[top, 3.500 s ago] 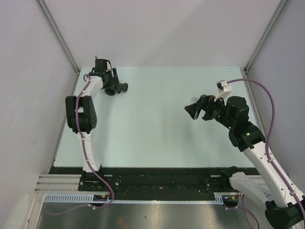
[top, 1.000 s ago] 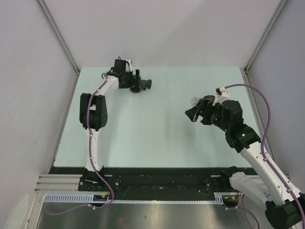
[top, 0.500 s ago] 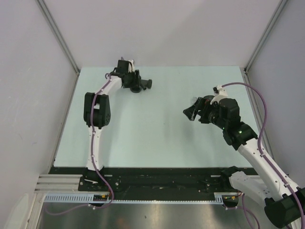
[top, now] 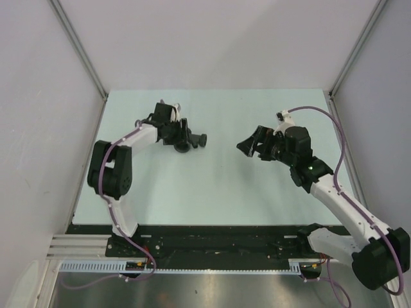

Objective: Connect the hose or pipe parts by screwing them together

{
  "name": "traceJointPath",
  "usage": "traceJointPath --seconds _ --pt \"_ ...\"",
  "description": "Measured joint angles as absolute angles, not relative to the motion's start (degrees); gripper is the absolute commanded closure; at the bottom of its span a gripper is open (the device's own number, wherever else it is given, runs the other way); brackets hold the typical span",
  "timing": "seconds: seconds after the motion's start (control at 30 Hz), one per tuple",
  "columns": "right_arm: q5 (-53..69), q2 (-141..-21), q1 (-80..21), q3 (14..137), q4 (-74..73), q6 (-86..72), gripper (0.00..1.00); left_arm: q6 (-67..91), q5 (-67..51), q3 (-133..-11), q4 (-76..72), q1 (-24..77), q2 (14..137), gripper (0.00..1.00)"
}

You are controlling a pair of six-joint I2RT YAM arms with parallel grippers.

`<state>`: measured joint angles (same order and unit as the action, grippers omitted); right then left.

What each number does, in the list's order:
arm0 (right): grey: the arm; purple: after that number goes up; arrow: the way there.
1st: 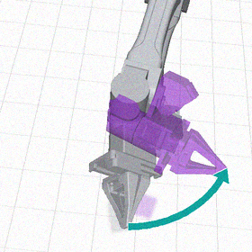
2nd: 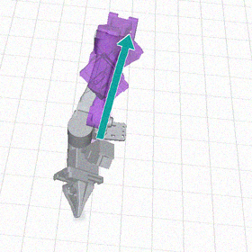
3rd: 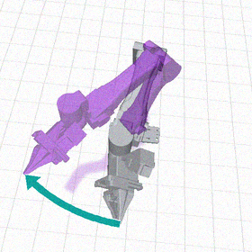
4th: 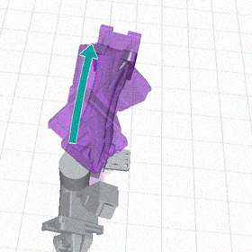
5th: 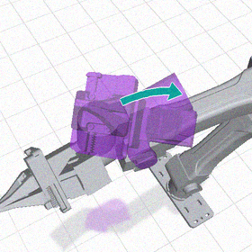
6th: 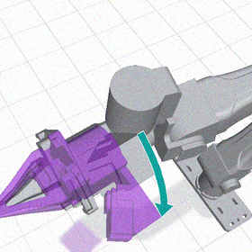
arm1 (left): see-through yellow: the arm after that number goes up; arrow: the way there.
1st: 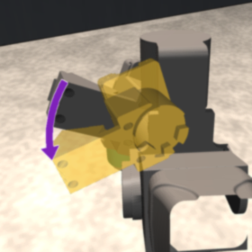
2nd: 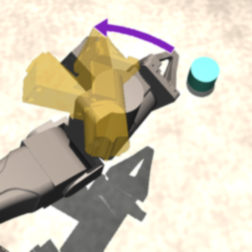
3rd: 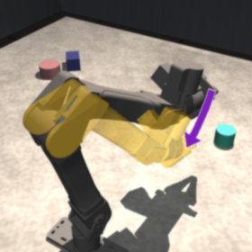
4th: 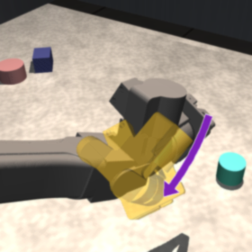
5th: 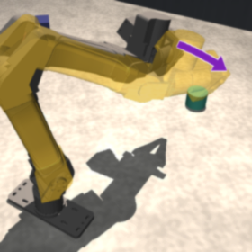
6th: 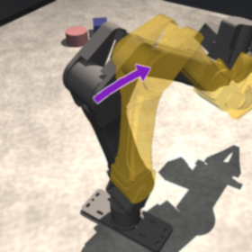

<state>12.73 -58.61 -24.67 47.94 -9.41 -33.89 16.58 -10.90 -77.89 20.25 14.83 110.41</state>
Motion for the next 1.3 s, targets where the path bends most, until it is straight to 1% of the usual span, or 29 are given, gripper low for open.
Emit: traceJointPath --seconds 0.17,0.27,0.37,0.4,0.47,0.5,0.6,0.73,0.93,0.97,1.0,1.03,1.07,1.13,1.17,1.27,1.3 --pt "18.9 -66.6 -25.0 47.8 -0.3 -35.8 0.0 20.5 -13.4 -63.9 18.2 19.6 97.3 0.76" --pt "22.2 -73.3 -25.7 47.8 4.3 -38.2 0.0 22.7 -14.9 -57.7 16.3 22.2 90.4 0.76" --pt "23.6 -79.0 -27.0 47.7 7.3 -40.7 0.02 24.2 -15.8 -54.1 14.2 23.9 86.9 0.78" --pt "23.8 -80.6 -27.7 47.7 8.2 -41.8 0.08 24.7 -16.1 -52.7 13.7 24.2 85.9 0.78" --pt "24.1 -83.6 -29.1 47.7 9.6 -43.4 0.16 25.6 -16.4 -50.8 12.7 24.3 84.8 0.78" --pt "24.2 -84.8 -29.6 47.7 10.3 -44.1 0.23 26.1 -16.5 -50.1 12.2 24.4 84.6 0.78" --pt "25.3 -88.5 -31.2 47.7 13.2 -47.1 0.33 27.2 -16.8 -48.8 11.1 24.4 84.6 0.78" --pt "25.8 -91.2 -32.0 47.7 16.3 -50.8 0.41 28.4 -16.8 -48.2 9.7 24.9 84.5 0.79" --pt "25.3 -92.4 -32.2 47.7 18.3 -54.5 0.45 30.3 -16.8 -46.4 7.5 25.6 82.1 0.78" --pt "25.0 -92.4 -32.2 47.7 18.5 -55.1 0.48 30.6 -16.8 -46.1 7.1 25.7 81.5 0.78" --pt "24.9 -92.4 -32.2 47.7 18.7 -55.4 0.59 30.7 -16.8 -45.8 6.7 25.9 80.9 0.77" --pt "24.9 -92.5 -32.2 47.7 19.2 -55.6 0.66 31.0 -16.9 -45.6 6.5 26.1 80.4 0.76" --pt "24.9 -92.7 -32.2 47.7 19.8 -55.8 0.78 31.1 -17.0 -45.6 6.3 26.2 80.1 0.73" --pt "25.1 -93.3 -32.1 47.6 21.1 -55.8 0.89 31.2 -17.3 -45.3 5.4 26.4 79.0 0.62" --pt "25.7 -93.6 -32.1 47.6 22.3 -56.3 0.99 31.1 -17.3 -45.1 5.3 26.4 78.7 0.44" --pt "28.7 -93.8 -31.6 47.6 26.3 -55.7 1.0 31.1 -17.7 -44.3 5.2 26.3 77.1 0.07" --pt "30.1 -93.8 -31.2 47.6 27.6 -54.9 1.0 31.1 -18.3 -44.1 5.2 26.1 76.4 0.03"
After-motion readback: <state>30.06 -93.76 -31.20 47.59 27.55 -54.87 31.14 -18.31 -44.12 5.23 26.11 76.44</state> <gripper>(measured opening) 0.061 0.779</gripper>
